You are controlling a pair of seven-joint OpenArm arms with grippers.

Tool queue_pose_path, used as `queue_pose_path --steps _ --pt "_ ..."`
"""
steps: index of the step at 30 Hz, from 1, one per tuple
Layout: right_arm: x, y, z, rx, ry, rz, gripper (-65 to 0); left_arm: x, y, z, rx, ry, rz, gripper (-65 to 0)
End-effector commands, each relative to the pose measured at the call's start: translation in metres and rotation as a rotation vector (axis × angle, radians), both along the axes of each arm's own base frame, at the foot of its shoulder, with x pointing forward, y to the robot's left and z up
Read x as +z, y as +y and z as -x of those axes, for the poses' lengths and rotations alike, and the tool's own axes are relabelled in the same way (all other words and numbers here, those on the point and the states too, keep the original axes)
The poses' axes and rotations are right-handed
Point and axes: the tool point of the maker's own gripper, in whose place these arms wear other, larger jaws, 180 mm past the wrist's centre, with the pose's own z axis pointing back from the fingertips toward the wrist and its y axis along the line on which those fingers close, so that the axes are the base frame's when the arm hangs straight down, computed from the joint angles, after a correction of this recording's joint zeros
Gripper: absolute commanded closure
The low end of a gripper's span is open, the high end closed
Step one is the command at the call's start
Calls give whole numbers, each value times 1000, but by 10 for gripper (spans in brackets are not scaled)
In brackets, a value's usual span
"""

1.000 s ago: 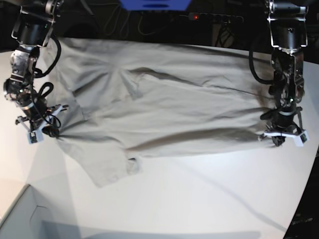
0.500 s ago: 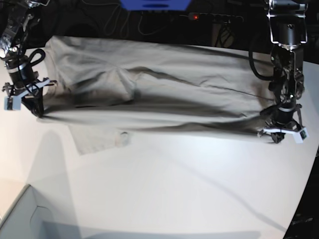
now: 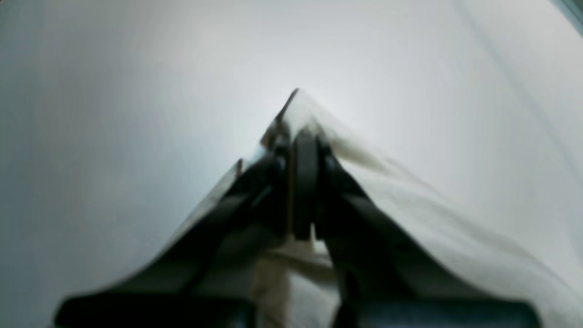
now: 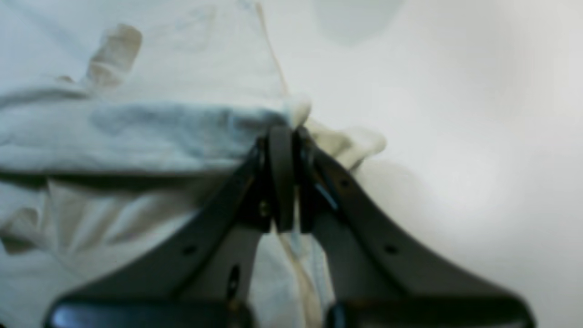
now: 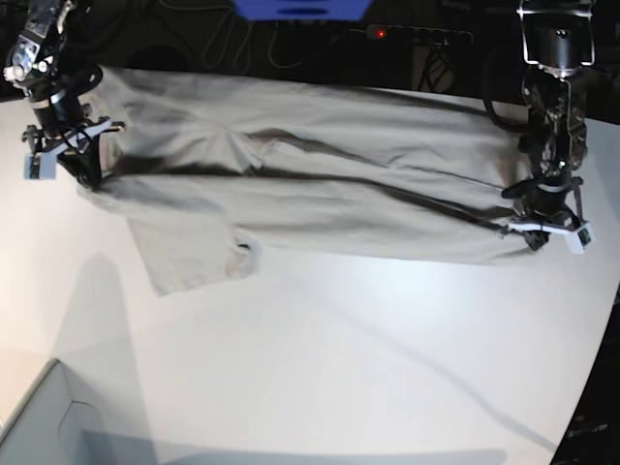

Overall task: Layout the t-shirt on the table in an organized manner, then fold the t-shirt properly
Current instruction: 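Fold the grasped fabric toward the collar edge with both grippers, then release the folded t-shirt and raise both grippers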

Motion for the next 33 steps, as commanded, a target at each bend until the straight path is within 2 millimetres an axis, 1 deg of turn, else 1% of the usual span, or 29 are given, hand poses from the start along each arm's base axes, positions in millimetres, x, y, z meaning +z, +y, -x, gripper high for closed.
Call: queue_pose_path --steps 1,3,4,6,9,10,11,13,14,16,20,22,24,28,31,33 --pt "8 -6 -4 0 -34 4 0 14 8 -7 3 -44 -25 -6" --pt "4 -9 -1 -1 -20 4 0 9 7 -2 -1 -23 -19 -16" --pt "2 -10 0 2 -12 5 0 4 5 2 -8 3 -8 -37" --pt "-1 -10 2 5 -3 4 -2 -5 2 9 -17 56 17 -101" --pt "2 -11 2 3 -9 11 -68 -15 12 22 37 115 81 -217" --pt "2 -12 2 2 -9 12 -93 -17 17 28 69 123 104 -241" --pt "3 -12 2 3 -12 13 -112 -18 22 32 98 123 122 -251" --pt "10 -14 3 4 -25 27 -147 -8 33 34 146 93 144 -253" --pt "16 -17 4 -2 -34 41 -160 0 37 33 158 76 146 -253" --pt "33 -21 1 -10 -74 69 -180 15 46 31 175 48 149 -256" --pt "52 -20 -3 -23 -125 93 -193 40 46 21 152 5 143 -256" --pt "53 -18 -5 -16 -129 92 -193 46 44 18 144 -5 140 -256" --pt "54 -18 -5 -15 -131 94 -193 55 43 10 137 -29 137 -256" --pt "55 -18 -7 -13 -134 96 -193 54 42 8 134 -29 139 -256" --pt "59 -20 -13 -16 -145 103 -193 56 44 7 139 -36 134 -256" --pt "59 -20 -15 -17 -149 102 -193 59 47 -1 144 -45 138 -256"
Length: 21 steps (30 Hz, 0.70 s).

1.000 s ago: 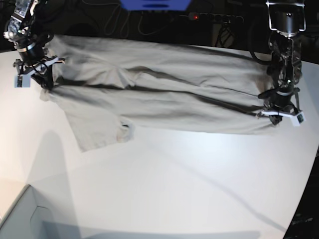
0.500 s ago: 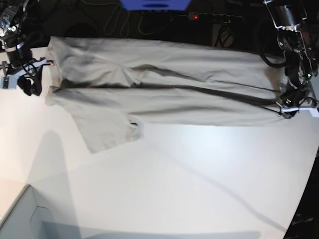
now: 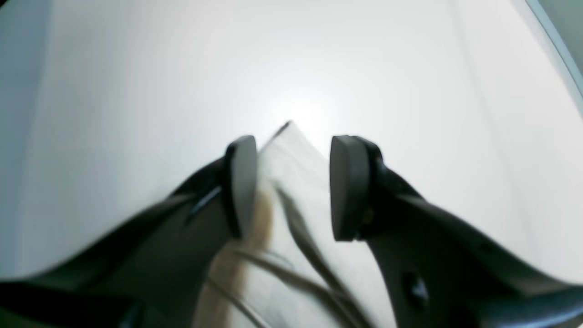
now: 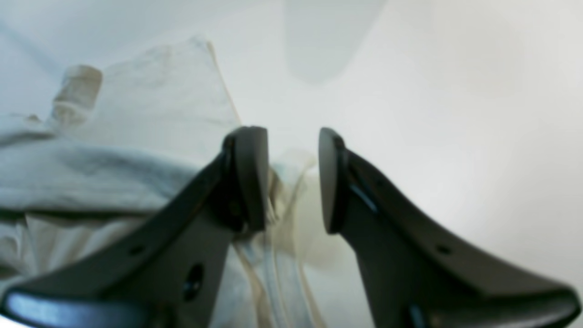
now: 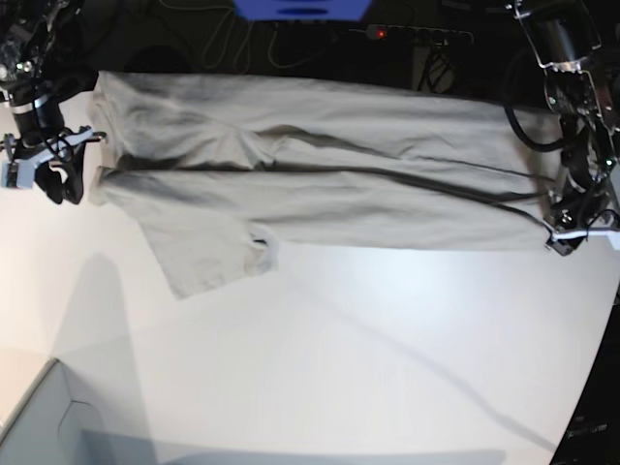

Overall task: Layout the t-shirt on the table in an organized manner, then fold the t-shirt properly
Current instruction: 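Release the folded t-shirt and raise both grippers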

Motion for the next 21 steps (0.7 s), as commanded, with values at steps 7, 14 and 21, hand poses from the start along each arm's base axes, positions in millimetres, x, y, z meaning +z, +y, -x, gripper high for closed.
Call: queue_pose_path --steps 7,14,21 --pt "12 5 -6 35 -46 7 -193 -18 23 -33 61 31 68 -256" --pt "11 9 -8 46 -45 2 -193 -39 16 -42 84 74 142 -257" --pt "28 4 -24 50 -97 24 -193 -46 -2 -54 25 104 129 -252"
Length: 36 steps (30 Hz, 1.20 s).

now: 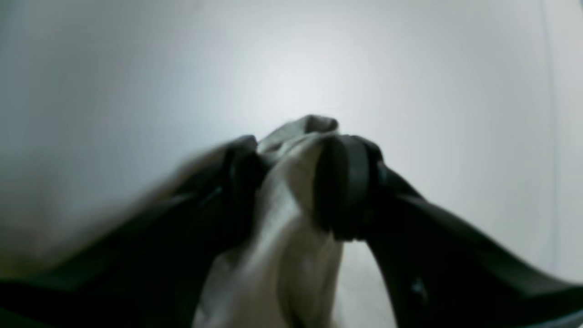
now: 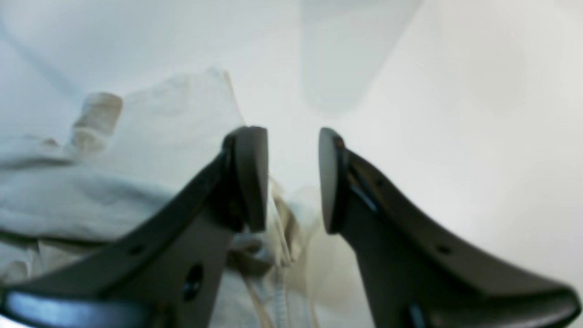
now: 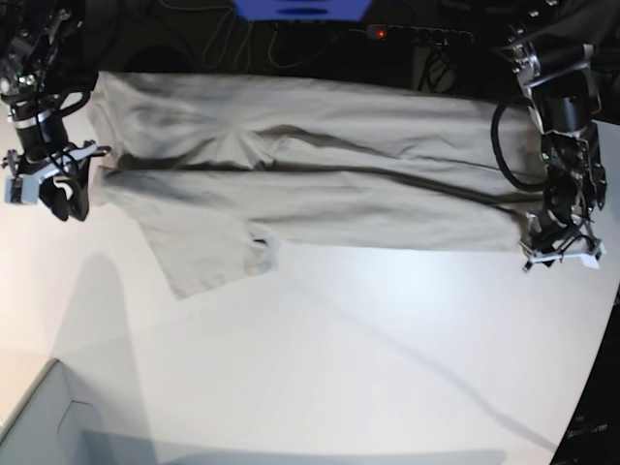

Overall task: Layout the t-shirt on the table in an organized manner, then fold the t-shirt properly
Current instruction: 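Release the folded t-shirt and raise both grippers, then grasp the folded shirt's ends with both grippers and lift slightly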

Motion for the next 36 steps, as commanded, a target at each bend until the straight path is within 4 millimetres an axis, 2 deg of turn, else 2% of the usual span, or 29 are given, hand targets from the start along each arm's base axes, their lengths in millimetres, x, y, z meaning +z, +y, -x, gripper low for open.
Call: queue_pose_path --steps 1,2,4,7,8,12,16,18,21,26,31,36 --pt "26 -6 -11 23 -76 36 -193 20 8 -17 -5 -58 -35 -251" --pt "32 -6 -14 27 -91 44 -193 20 7 -18 -11 -61 -46 -246" --pt "41 -6 -22 36 -117 55 -193 19 5 -18 -19 -67 -66 -194" --pt "53 1 -43 84 -144 82 -193 21 6 -19 -14 -83 -87 -40" --pt "48 7 -49 115 -111 101 -194 19 6 -17 -15 -79 -88 0" --pt "17 30 -84 223 58 141 -194 17 7 -14 -14 -74 -90 0" --pt "-18 32 -120 227 180 93 -196 21 7 -16 -16 -82 -94 0" --pt "-37 37 -131 237 234 59 -216 21 7 -17 -16 -84 -94 0" --pt "-54 48 -147 265 295 18 -270 23 7 -19 -16 -88 -94 0" --pt "-62 68 -159 320 326 2 -342 22 6 -19 -17 -89 -93 0" --pt "-56 95 -167 376 259 -7 -355 21 7 -18 -16 -84 -92 0" --pt "-65 96 -174 350 242 -63 -355 21 7 -18 -16 -84 -92 0"
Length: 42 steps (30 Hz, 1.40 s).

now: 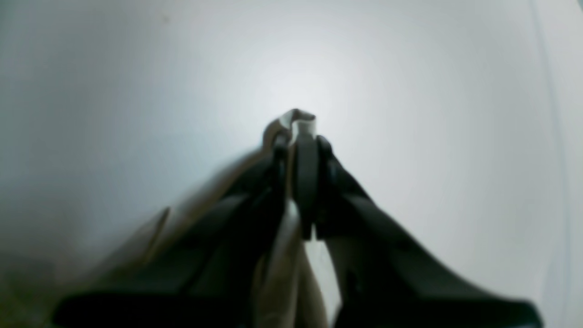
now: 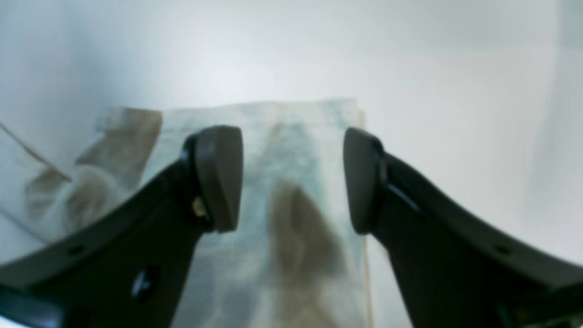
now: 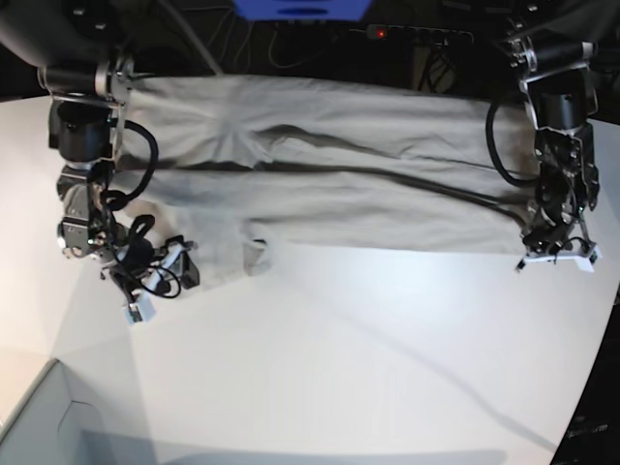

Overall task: Layout the t-shirt on the table in an organized manner, then fold the t-shirt properly
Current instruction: 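Grasp the folded shirt's ends with both grippers and lift slightly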

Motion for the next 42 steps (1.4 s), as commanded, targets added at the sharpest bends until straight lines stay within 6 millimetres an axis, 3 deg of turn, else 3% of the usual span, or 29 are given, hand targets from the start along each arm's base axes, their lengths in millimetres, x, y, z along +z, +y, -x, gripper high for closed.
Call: queue_pose_path --steps 1,3,8,13,17,21,25,30,34,37,42 --pt "21 -12 -23 -48 -75 -9 -355 19 10 -14 5 -52 -28 0" --pt "16 -24 -26 -88 -72 -14 -355 18 8 -13 4 -51 -25 0" --pt "11 -30 -27 -124 -86 -44 -355 18 9 -13 5 -52 -26 0" --pt "0 -43 -22 -151 -79 41 -355 18 8 -14 4 -53 -25 0" --pt "-15 -26 -12 -101 -45 73 -353 19 7 -14 4 -55 -23 0" --pt "-23 -22 -3 -90 -24 78 -348 19 7 -14 4 -55 -23 0" --pt "-28 -19 2 -88 -14 74 -236 19 7 -14 4 -55 -23 0" --pt "-29 -11 1 -85 -12 61 0 20 7 -15 4 -58 -24 0" --pt "-22 -14 -6 -89 -31 63 0 22 7 -17 4 -62 -24 0" --pt "0 -16 -28 -95 -81 62 0 32 7 -29 4 -88 -24 0" --pt "41 -38 -57 -122 -179 88 0 55 7 -45 -5 -144 -34 0"
